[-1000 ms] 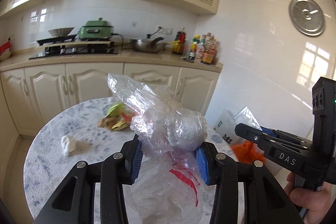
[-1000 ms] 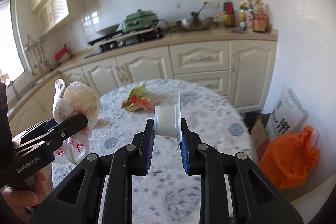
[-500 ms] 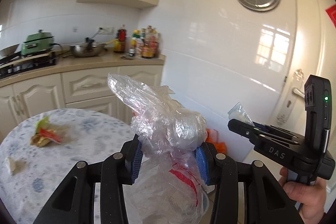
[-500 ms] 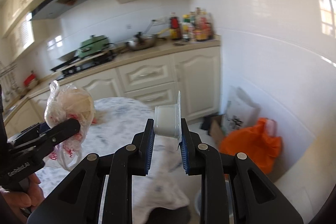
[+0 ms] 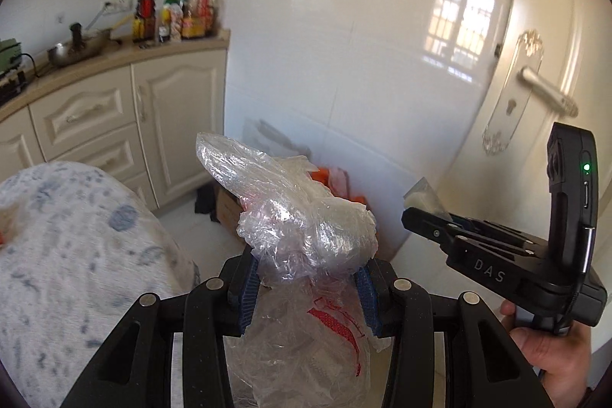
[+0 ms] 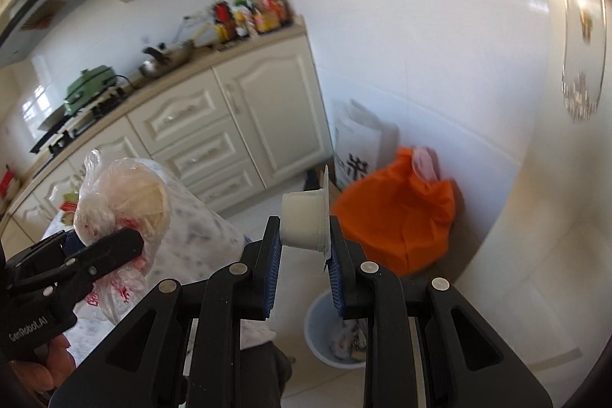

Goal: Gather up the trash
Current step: 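Carry plastic bag and white box over the blue bin and open both grippers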

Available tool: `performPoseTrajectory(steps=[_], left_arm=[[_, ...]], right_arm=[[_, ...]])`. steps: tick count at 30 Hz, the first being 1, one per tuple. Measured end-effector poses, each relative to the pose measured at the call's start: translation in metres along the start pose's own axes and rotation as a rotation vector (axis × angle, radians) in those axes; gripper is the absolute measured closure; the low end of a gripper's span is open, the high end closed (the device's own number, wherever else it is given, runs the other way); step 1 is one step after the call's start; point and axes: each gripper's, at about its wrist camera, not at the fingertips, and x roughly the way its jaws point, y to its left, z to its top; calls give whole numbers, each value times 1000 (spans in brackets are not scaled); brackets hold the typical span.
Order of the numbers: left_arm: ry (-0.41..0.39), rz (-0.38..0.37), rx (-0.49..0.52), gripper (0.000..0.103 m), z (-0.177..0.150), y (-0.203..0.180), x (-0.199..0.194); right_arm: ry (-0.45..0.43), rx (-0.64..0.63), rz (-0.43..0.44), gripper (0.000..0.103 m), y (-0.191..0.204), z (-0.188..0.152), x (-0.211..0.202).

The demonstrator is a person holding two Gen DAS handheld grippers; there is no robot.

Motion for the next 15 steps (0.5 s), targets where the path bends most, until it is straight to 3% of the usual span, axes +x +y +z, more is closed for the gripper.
performPoseTrajectory(steps=[15], left_arm=[[316,-26,7,57,25,-32,207]], right_arm=[[217,140,-23,78,-69,-44,108]])
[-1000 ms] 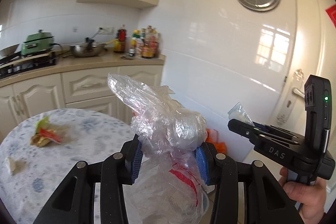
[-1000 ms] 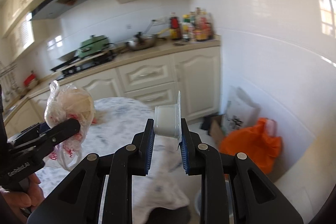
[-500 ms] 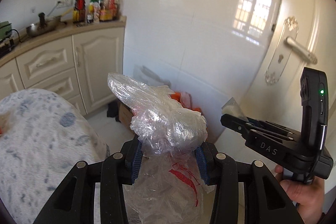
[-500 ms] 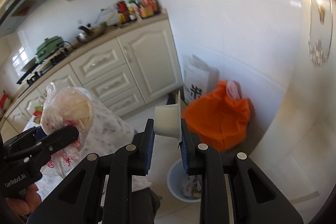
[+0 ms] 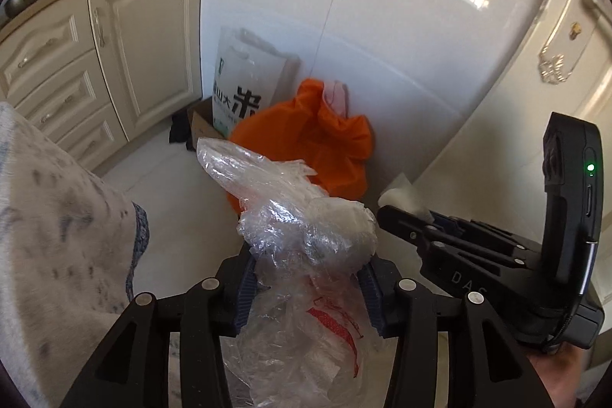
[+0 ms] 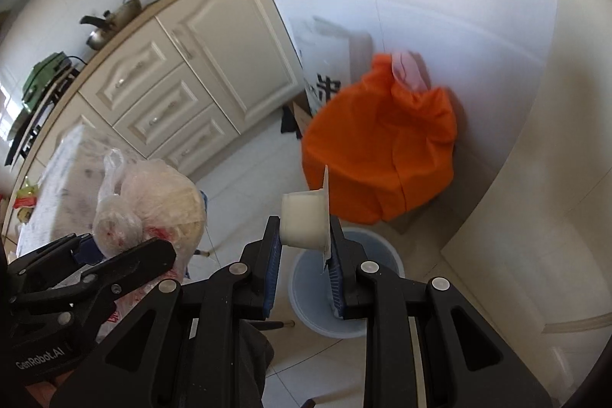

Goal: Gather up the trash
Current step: 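Carry plastic bag and white box over the blue bin and open both grippers, then move both open grippers back over the table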

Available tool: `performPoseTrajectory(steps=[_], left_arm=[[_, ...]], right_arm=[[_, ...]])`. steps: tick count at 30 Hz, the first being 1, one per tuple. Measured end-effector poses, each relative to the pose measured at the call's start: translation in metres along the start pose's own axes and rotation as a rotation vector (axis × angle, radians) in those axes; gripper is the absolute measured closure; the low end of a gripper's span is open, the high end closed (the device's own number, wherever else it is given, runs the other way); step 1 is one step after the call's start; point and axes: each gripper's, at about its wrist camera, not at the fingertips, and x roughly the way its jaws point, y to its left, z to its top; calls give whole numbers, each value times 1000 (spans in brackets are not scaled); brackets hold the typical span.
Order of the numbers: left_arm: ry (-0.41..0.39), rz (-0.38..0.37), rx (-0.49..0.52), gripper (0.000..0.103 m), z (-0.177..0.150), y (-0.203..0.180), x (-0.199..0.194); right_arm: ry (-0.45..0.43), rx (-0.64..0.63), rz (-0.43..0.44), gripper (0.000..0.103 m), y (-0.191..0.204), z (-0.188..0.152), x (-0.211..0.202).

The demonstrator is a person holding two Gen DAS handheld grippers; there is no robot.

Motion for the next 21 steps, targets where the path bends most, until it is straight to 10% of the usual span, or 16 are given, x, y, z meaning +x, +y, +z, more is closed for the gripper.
performPoseTrajectory(steps=[3,9,13,21], left_arm=[[43,14,-4,40,15,2,25],[27,90,9,1,20,-7,32],[0,126,12,1,0,-13,21],[-101,154,18,1,-28,-22,-27]], right_arm=[[29,16,-9,77,-7,0,16],[32,66,-32,29,-19,-2,23],[24,115,-79,0,-29,-4,19],[-30,130,-53,0,-21,-2,-18]])
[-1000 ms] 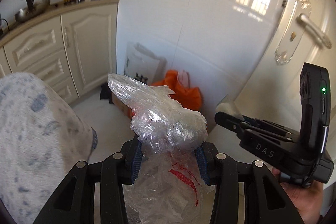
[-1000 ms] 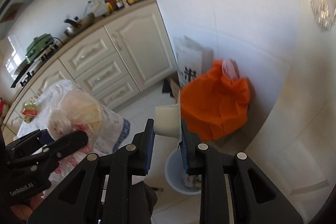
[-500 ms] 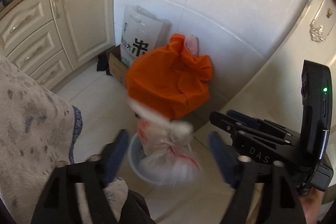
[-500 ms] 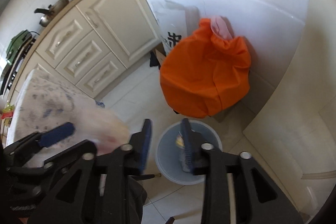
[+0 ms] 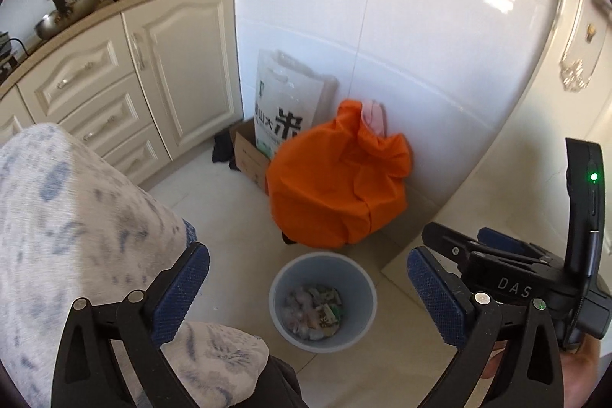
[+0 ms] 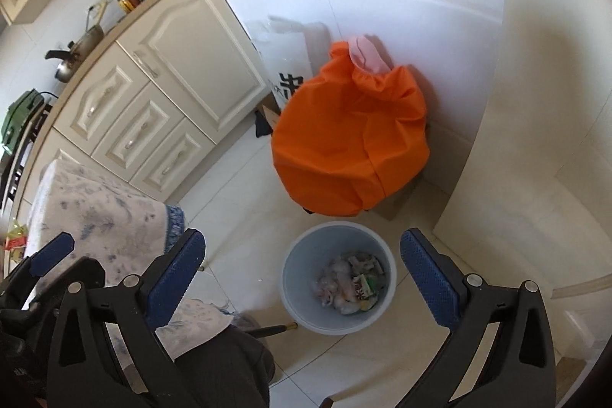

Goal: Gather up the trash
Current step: 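Move both open grippers back over the table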

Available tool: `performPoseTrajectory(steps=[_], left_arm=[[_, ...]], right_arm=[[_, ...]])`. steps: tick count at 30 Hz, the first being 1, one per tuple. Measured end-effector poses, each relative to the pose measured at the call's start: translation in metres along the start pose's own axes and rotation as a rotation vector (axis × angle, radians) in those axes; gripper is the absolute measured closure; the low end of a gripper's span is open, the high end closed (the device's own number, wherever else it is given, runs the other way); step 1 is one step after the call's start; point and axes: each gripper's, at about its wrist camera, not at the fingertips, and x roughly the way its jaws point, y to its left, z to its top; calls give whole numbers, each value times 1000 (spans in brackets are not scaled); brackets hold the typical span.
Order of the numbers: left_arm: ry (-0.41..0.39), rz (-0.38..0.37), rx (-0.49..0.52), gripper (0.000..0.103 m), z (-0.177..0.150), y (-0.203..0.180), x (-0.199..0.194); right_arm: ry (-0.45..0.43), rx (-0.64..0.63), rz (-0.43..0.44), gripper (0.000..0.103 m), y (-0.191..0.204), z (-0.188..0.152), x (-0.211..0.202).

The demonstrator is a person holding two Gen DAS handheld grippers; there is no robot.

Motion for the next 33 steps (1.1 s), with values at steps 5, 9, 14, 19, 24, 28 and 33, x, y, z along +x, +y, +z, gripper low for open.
performPoseTrajectory(steps=[5,9,14,19,24,28,33], left_arm=[[-78,3,-37,1,-12,12,-42],[-135,-9,-54,1,-26,31,-84],[-207,-4,-81,1,-53,57,-147],[-280,12,-118,1,-76,85,-201],[-353,43,-173,1,-103,118,-258],[-414,85,-213,1,-123,140,-299],[-497,174,-270,1,-157,171,-348]], right_arm=[[-42,-32,9,0,21,3,-28],[-78,-78,23,0,47,5,-51],[-124,-134,46,0,82,6,-76],[-157,-195,78,0,117,4,-100],[-203,-269,127,0,164,0,-128],[-235,-345,187,0,209,-10,-147],[-261,-437,264,0,263,-27,-163]])
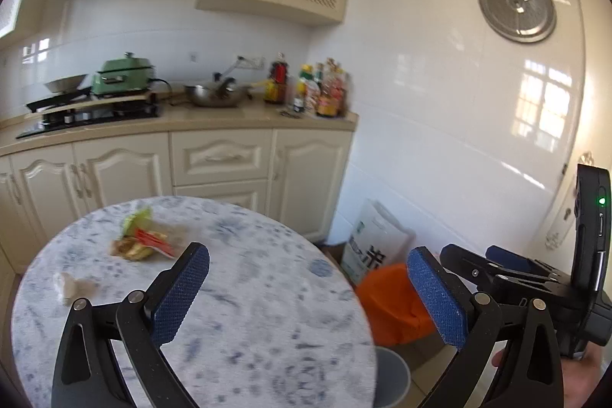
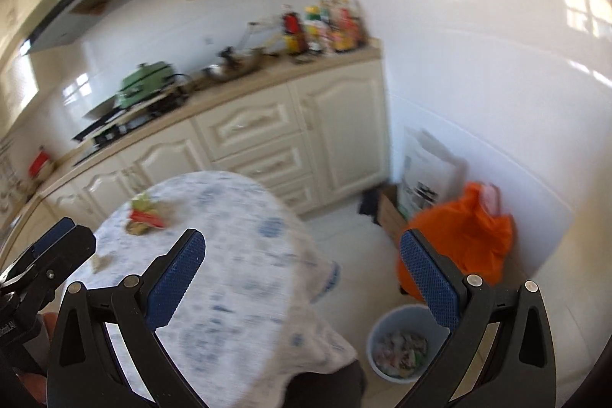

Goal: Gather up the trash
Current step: 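Move both open grippers back over the table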

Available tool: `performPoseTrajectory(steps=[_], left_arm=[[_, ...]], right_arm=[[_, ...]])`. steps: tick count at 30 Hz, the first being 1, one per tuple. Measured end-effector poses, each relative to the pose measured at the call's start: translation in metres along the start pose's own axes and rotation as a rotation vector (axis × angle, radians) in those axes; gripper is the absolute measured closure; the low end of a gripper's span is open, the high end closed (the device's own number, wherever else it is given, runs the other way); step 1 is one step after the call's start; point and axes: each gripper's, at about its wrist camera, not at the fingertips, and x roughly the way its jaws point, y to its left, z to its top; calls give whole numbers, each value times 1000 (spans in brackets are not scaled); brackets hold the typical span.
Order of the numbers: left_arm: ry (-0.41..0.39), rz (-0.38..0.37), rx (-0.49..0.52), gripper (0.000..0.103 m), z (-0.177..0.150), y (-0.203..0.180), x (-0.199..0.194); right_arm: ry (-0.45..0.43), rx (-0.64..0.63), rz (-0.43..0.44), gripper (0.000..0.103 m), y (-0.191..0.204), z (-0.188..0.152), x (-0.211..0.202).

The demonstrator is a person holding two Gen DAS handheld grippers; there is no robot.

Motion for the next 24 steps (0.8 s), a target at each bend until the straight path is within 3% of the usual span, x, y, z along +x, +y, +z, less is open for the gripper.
performPoseTrajectory(steps=[12,19,24], left_arm=[[-107,237,-79,1,-25,87,-88],[-89,336,-99,1,-37,106,-96],[-38,375,-136,1,-37,129,-80]], right_arm=[[-47,-174,131,0,127,1,7],[-7,-268,186,0,181,-11,29],[40,-311,211,0,210,-19,57]])
